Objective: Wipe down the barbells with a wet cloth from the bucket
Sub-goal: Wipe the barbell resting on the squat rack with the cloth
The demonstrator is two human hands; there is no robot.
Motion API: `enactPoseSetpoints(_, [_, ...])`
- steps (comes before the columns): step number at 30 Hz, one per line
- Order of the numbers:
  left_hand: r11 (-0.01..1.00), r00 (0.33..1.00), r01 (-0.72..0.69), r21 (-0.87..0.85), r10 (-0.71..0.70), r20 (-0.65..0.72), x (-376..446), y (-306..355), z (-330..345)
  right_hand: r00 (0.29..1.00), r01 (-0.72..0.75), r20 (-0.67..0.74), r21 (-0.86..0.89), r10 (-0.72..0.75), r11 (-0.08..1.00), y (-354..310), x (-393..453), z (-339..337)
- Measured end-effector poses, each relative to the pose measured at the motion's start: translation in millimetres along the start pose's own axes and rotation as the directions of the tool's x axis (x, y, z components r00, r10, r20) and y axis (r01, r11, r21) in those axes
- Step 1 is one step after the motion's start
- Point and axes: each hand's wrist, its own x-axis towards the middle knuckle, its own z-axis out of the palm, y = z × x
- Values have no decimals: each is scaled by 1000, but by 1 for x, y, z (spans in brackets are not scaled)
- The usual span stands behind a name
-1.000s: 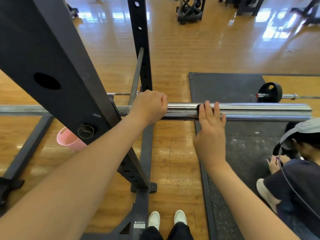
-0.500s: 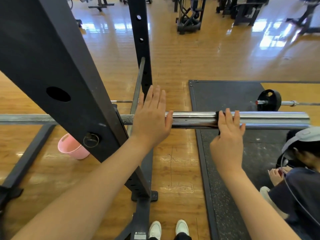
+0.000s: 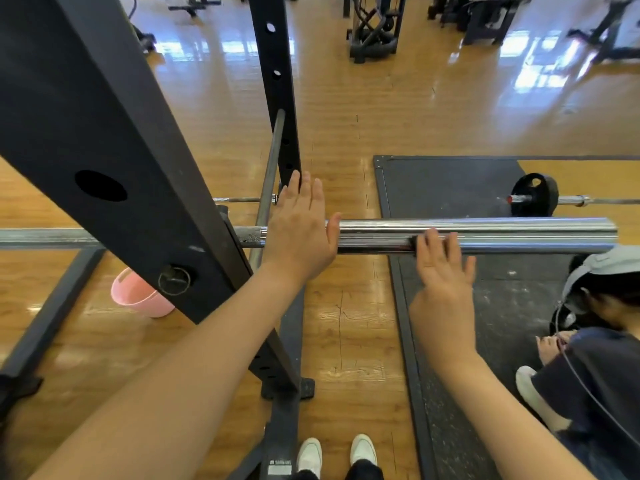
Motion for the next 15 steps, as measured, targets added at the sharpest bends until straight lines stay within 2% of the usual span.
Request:
enactPoseSetpoints(4, [999,999,-25,37,26,-27,0,-1,0,984,-173,-38,23,174,985,4,11,-4])
enactPoseSetpoints(6, [999,1000,-21,35,22,-18,0,-1,1,990,-132,-51,11,132,991,-13,18,7])
enactPoseSetpoints(8, [1000,1000,-16,26,16,-11,0,0,0,999,-31,-30,7,31,999,-26,17,15])
enactPoseSetpoints(11, [1000,1000,-25,16,25,17,-1,1,-2,1000,14,23,-46,-13,999,-10,11,6])
enactPoseSetpoints(15, [996,997,-78,33,79,-2,0,-2,-3,975,-222,-10,-112,223,969,31,23,-18])
